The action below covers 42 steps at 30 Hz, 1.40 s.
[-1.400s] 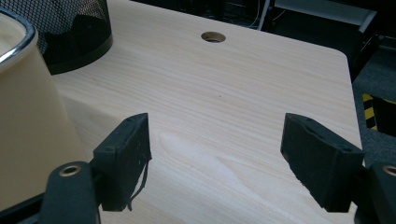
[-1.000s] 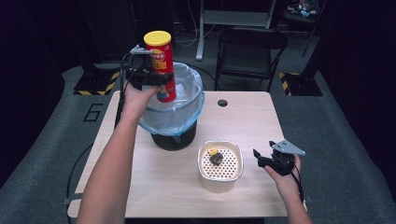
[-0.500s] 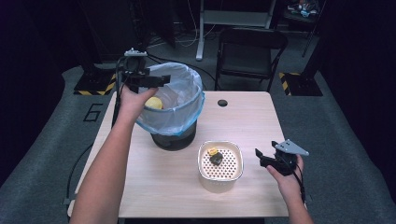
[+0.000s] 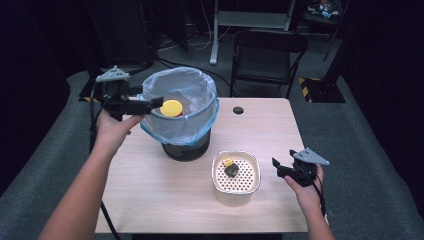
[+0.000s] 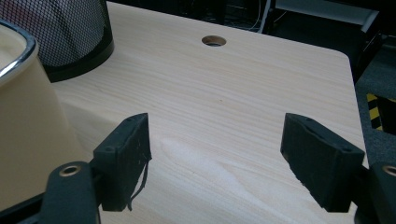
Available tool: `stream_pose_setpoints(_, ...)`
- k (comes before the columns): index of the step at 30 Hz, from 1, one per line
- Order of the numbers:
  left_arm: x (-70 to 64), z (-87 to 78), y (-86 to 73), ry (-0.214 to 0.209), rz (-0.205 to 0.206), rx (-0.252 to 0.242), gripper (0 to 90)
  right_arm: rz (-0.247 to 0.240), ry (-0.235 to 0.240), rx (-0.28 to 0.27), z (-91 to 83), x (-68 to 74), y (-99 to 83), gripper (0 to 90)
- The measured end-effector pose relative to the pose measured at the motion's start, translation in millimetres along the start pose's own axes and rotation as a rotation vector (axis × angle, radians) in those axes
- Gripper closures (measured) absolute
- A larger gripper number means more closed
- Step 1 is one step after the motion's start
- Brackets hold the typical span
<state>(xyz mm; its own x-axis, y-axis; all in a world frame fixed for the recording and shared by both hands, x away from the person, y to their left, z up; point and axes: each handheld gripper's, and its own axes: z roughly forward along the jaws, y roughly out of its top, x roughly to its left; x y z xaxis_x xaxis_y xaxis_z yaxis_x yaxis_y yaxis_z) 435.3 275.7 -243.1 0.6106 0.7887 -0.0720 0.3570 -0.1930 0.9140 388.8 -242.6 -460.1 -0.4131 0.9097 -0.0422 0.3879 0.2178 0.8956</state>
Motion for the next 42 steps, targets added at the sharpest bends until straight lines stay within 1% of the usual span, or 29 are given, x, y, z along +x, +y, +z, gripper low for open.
stream_pose_setpoints(2,3.1,-15.3,-13.1,-0.005,-0.007,-0.007,11.9,0.001,0.000,0.004,1.0,0.7,0.1,23.7)
stream_pose_setpoints(5,7.4,-31.3,-30.1,0.000,-0.023,-0.016,11.9,-0.001,0.002,0.006,2.0,1.0,0.2,23.7)
stream_pose_setpoints(6,8.5,-34.2,-35.0,0.005,-0.025,-0.019,11.9,0.000,0.003,0.006,2.1,1.2,0.3,23.7)
stream_pose_setpoints(8,12.1,-40.0,-51.1,0.026,-0.029,-0.016,12.0,-0.001,-0.001,0.002,2.5,1.7,0.4,23.7)
stream_pose_setpoints(10,16.2,-41.9,-67.7,0.047,-0.033,-0.018,12.0,-0.006,-0.001,0.006,2.2,0.3,0.0,23.7)
stream_pose_setpoints(11,18.5,-41.9,-76.3,0.054,-0.032,-0.012,12.0,0.005,-0.005,0.007,2.7,-0.3,-0.5,23.7)
stream_pose_setpoints(12,20.0,-41.2,-83.2,0.061,-0.035,-0.014,12.0,0.008,-0.004,0.011,3.3,-1.6,-1.4,23.7)
stream_pose_setpoints(13,23.9,-40.1,-97.2,0.068,-0.031,-0.012,12.0,0.013,-0.005,0.015,4.0,-2.1,-1.9,23.7)
stream_pose_setpoints(14,25.9,-39.0,-104.3,0.072,-0.032,-0.013,11.9,0.010,-0.001,0.020,5.1,-3.5,-3.1,23.7)
stream_pose_setpoints(15,28.8,-36.9,-113.5,0.071,-0.040,-0.011,11.8,0.020,-0.008,0.022,5.6,-3.0,-3.4,23.7)
stream_pose_setpoints(18,38.4,-28.8,-143.8,0.079,-0.078,0.013,11.8,0.004,-0.006,0.025,5.6,-2.9,-3.9,23.7)
stream_pose_setpoints(19,39.7,-25.9,-152.6,0.091,-0.087,0.015,11.7,0.006,-0.005,0.022,5.1,-2.2,-3.6,23.7)
stream_pose_setpoints(20,40.9,-24.2,-158.9,0.093,-0.087,0.022,11.7,0.009,-0.004,0.021,4.9,-1.3,-3.1,23.7)
stream_pose_setpoints(22,43.1,-19.4,-174.2,0.097,-0.095,0.029,11.7,-0.001,-0.012,0.022,4.3,-0.8,-2.5,23.7)
stream_pose_setpoints(24,45.1,-13.6,-191.8,0.094,-0.117,0.031,11.6,0.002,-0.013,0.018,4.3,-0.8,-2.2,23.7)
stream_pose_setpoints(26,46.7,-9.2,-206.5,0.093,-0.126,0.052,11.6,0.004,-0.017,0.022,4.3,-0.6,-2.4,23.7)
stream_pose_setpoints(27,47.3,-5.0,-215.9,0.097,-0.138,0.064,11.6,0.001,-0.018,0.021,4.6,-0.9,-2.5,23.7)
stream_pose_setpoints(28,47.4,-2.8,-221.3,0.100,-0.144,0.071,11.6,0.011,-0.018,0.027,4.5,-1.0,-2.8,23.7)
stream_pose_setpoints(29,48.2,0.5,-229.3,0.107,-0.142,0.084,11.6,0.005,-0.019,0.027,4.7,-1.8,-3.0,23.7)
stream_pose_setpoints(31,49.4,5.5,-239.8,0.125,-0.144,0.101,11.7,0.011,-0.021,0.033,5.2,-2.4,-4.0,23.7)
stream_pose_setpoints(32,49.4,8.8,-244.5,0.140,-0.147,0.100,11.8,0.010,-0.025,0.034,5.5,-2.7,-4.5,23.7)
stream_pose_setpoints(35,50.2,15.1,-255.0,0.177,-0.123,0.137,13.5,0.017,-0.027,0.037,5.7,-4.6,-6.4,23.7)
stream_pose_setpoints(36,50.6,16.8,-258.2,0.189,-0.112,0.142,13.5,0.013,-0.031,0.039,5.8,-5.2,-6.7,23.7)
stream_pose_setpoints(37,51.2,17.9,-261.1,0.194,-0.111,0.147,13.5,0.015,-0.031,0.041,6.0,-5.3,-7.4,23.7)
stream_pose_setpoints(38,52.4,18.5,-263.5,0.195,-0.113,0.150,13.5,0.013,-0.039,0.042,6.6,-5.7,-8.1,23.7)
stream_pose_setpoints(39,52.8,18.9,-266.3,0.194,-0.126,0.148,13.5,0.005,-0.040,0.047,6.9,-6.6,-9.2,23.7)
stream_pose_setpoints(40,53.7,19.1,-269.0,0.196,-0.130,0.147,13.4,0.011,-0.043,0.054,7.6,-6.6,-10.1,23.7)
stream_pose_setpoints(41,54.5,20.2,-272.2,0.207,-0.136,0.136,13.3,0.005,-0.044,0.058,8.7,-7.6,-11.2,23.7)
stream_pose_setpoints(42,55.4,20.3,-274.3,0.211,-0.138,0.147,13.3,0.008,-0.043,0.066,9.6,-7.7,-12.5,23.7)
